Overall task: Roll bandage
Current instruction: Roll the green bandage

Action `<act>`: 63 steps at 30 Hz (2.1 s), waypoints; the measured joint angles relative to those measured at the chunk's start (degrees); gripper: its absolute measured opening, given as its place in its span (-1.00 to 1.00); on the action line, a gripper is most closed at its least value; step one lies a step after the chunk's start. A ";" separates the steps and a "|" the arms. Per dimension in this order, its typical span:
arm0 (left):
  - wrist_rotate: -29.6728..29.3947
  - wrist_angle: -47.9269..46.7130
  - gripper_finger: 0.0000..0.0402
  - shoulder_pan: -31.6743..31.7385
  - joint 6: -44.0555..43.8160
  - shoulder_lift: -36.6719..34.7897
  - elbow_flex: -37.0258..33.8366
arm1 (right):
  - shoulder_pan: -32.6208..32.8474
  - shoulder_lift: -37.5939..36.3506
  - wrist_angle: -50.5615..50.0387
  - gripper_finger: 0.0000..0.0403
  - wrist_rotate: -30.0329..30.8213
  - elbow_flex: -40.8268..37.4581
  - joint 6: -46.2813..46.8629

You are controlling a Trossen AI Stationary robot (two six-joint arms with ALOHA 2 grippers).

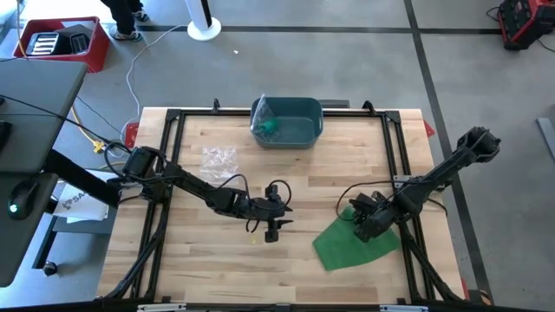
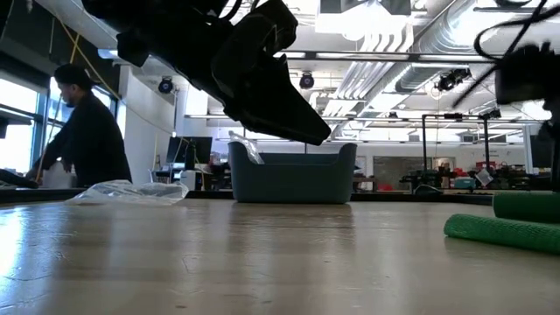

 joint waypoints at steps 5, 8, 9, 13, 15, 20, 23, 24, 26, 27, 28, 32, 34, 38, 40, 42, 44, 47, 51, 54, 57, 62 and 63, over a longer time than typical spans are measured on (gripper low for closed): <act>-0.02 0.00 -0.20 0.00 0.00 0.00 0.00 | -0.02 0.00 0.05 -0.37 -0.66 4.25 -4.64; -0.04 0.00 -0.20 0.00 -0.02 0.00 0.00 | 0.00 0.00 -3.85 -0.37 0.81 5.18 -3.24; -0.03 0.00 -0.20 -0.01 -0.02 0.00 0.00 | -0.15 0.00 -6.70 -0.37 1.98 5.20 -0.66; -0.04 0.00 -0.20 0.00 -0.02 0.00 0.00 | -0.40 0.02 -19.23 -0.37 4.60 5.20 12.48; -0.04 0.00 -0.20 0.00 -0.02 0.00 0.00 | -0.42 0.02 -21.78 -0.37 4.52 5.20 15.86; -0.04 0.00 -0.20 -0.02 -0.02 0.00 0.00 | -0.42 0.03 -18.47 -0.45 2.43 5.20 14.05; -0.04 0.06 -0.20 0.00 -0.02 0.00 0.00 | -0.48 0.85 -14.42 -0.51 -0.42 5.22 12.05; -0.04 0.09 -0.20 0.00 -0.02 0.00 0.00 | -0.69 1.73 -13.37 -0.54 -2.09 5.23 11.59; -0.04 0.13 -0.20 0.00 -0.01 0.00 0.00 | -0.99 4.04 -11.25 -0.57 -4.82 5.23 10.40; -0.04 0.13 -0.20 -0.01 -0.01 0.00 0.00 | -1.03 5.48 -9.81 -0.59 -5.60 5.23 9.63; -0.04 0.15 -0.20 -0.02 0.00 0.00 0.00 | -1.03 6.98 -7.99 -0.60 -6.35 5.23 8.64; -0.05 0.15 -0.20 -0.02 0.00 -0.02 0.00 | -0.85 11.86 5.47 -0.61 -8.53 5.97 1.10; -0.04 0.17 -0.20 -0.02 0.00 -0.02 0.00 | -0.63 13.18 9.44 -0.61 -8.59 7.63 -3.79; -0.04 0.20 -0.20 0.00 0.00 -0.04 0.00 | -0.11 13.81 8.86 -0.61 -5.36 13.61 -10.47; -0.06 0.24 -0.20 0.00 0.00 -0.04 0.00 | -0.04 13.89 2.89 -0.61 -2.56 15.40 -9.54; -0.04 0.31 -0.20 -0.02 0.00 -0.04 0.00 | -0.11 13.92 -2.83 -0.61 -0.11 16.28 -5.16; -0.04 0.37 -0.20 0.00 0.00 -0.04 0.00 | -0.30 13.90 -7.96 -0.61 0.83 15.72 -0.28; -0.04 0.42 -0.20 0.00 0.01 -0.04 0.00 | -0.87 13.90 -10.53 -0.53 0.51 13.19 3.10; -0.04 0.39 -0.20 -0.02 0.02 -0.04 0.00 | -1.63 13.79 -7.51 -0.23 0.48 11.40 3.39; -0.04 0.40 -0.20 0.00 0.00 -0.04 0.00 | -1.79 13.79 -3.10 0.03 0.49 10.89 0.80; -0.05 0.41 -0.20 0.00 0.00 -0.04 0.00 | -1.78 14.12 -3.02 0.20 0.47 10.89 0.32; -0.04 0.42 -0.20 -0.02 0.00 -0.04 0.00 | -1.77 17.03 -5.66 0.21 1.01 10.87 -0.95; -0.04 0.42 -0.20 -0.01 -0.02 -0.04 0.00 | -1.77 17.72 -5.09 0.19 1.04 10.89 -1.77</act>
